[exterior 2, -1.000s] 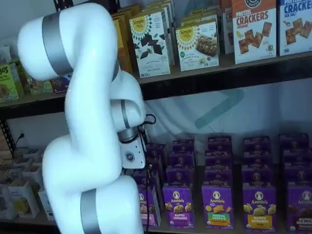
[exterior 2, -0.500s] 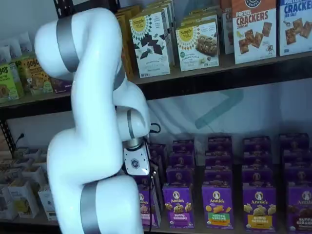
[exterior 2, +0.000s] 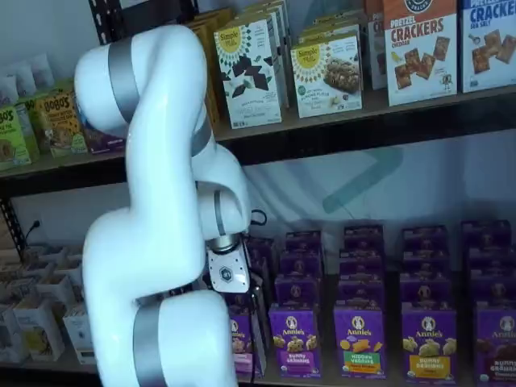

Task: Pick up the purple box with a pink patch in the middle, on the bottom shelf, the first box from the left

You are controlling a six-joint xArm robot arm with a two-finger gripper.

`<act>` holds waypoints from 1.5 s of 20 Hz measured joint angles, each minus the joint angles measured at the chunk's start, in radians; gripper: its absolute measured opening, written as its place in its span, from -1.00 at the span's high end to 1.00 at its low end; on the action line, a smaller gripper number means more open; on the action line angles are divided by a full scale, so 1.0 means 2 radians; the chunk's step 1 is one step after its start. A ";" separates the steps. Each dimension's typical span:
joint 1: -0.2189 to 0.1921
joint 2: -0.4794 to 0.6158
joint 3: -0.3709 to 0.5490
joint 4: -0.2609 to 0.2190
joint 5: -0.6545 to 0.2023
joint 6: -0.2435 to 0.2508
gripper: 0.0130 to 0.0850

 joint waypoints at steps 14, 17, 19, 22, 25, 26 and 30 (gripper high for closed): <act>0.008 0.073 -0.064 0.030 -0.005 -0.020 -1.00; 0.009 0.090 -0.081 0.033 -0.009 -0.022 -1.00; 0.009 0.102 -0.094 0.029 -0.006 -0.018 -1.00; 0.009 0.119 -0.115 0.022 -0.001 -0.012 -1.00; 0.008 0.132 -0.131 0.016 0.000 -0.006 -1.00; 0.008 0.136 -0.138 0.014 0.002 -0.005 -1.00; 0.009 0.152 -0.158 0.013 0.009 -0.003 -1.00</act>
